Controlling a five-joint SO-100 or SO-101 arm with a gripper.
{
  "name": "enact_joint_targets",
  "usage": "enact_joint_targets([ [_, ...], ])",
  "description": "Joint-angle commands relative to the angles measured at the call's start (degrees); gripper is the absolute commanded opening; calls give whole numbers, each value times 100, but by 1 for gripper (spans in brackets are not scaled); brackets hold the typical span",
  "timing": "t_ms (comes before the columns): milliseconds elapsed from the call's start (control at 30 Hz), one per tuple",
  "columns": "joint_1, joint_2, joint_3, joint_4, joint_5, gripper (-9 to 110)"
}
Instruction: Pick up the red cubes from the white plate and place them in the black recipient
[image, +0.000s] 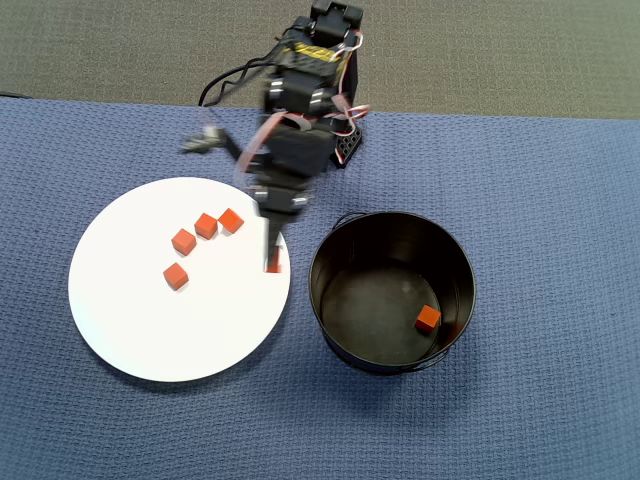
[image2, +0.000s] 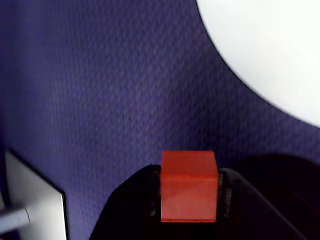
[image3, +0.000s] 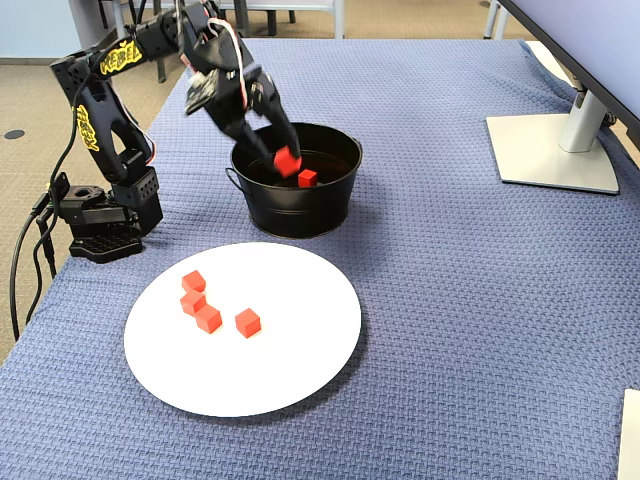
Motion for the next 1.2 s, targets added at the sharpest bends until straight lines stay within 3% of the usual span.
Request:
enact_joint_targets([
  [0, -1292, 844, 905, -694, 369, 0],
  [67, -1872, 1037, 1345, -905, 299, 0],
  [167, -2426, 1204, 1837, -1055, 9, 28],
  [267, -1916, 1028, 1573, -976, 26, 36],
  [467, 185, 220, 615, -422, -765, 32],
  [667, 1978, -747, 642, -888, -2821, 26],
  [867, 2936, -1485, 694, -1327, -5344, 25],
  [967, 3278, -1784, 624, -1424, -6337, 18],
  [1067, 3507, -2030, 571, -1547, -7058, 21],
  [1167, 3577, -2276, 562, -1969, -7102, 21],
])
